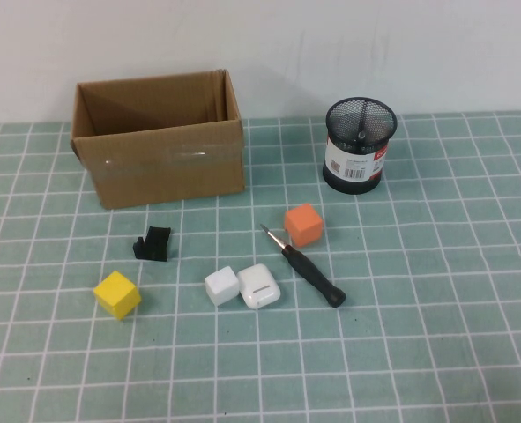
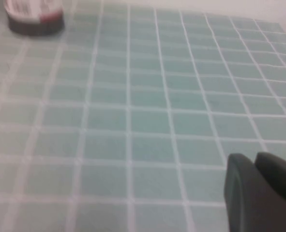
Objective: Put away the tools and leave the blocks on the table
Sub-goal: Pick up the black Screwdriver from the table
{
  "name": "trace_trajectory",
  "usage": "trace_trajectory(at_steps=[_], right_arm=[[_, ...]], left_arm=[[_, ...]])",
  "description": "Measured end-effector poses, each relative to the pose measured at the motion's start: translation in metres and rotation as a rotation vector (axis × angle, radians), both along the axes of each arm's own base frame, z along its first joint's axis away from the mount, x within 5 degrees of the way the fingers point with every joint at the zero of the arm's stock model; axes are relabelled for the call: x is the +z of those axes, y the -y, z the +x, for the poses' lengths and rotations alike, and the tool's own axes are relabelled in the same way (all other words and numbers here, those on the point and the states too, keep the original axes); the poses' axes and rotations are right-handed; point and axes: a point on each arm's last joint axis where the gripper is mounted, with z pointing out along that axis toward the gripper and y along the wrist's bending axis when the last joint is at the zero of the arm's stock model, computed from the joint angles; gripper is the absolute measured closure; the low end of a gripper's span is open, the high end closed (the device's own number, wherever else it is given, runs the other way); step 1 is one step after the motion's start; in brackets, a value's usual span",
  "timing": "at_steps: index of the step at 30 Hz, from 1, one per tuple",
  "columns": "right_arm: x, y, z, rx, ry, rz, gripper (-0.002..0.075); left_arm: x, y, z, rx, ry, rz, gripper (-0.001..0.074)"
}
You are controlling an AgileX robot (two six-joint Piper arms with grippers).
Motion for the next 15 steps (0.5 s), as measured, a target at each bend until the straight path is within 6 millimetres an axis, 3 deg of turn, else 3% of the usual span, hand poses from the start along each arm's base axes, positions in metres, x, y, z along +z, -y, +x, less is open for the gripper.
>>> trace_trajectory(at_steps=[7,11,15], right_arm=[[0.015,0.000,0.001,-0.032,0.152,0.493,0.0732],[0.020,0.005,0.001,-0.071,0.219,0.562,0.0732],[0.035,-0.003,0.002,-0.001,0.143,0.568,0.0728]], left_arm=[[0.000,0.000,0.000,0.000,0.000,0.000,0.0735],[0.000,0.000,0.000,0.000,0.000,0.000,0.0735],[0.000,0.000,0.000,0.000,0.000,0.000,0.0735]])
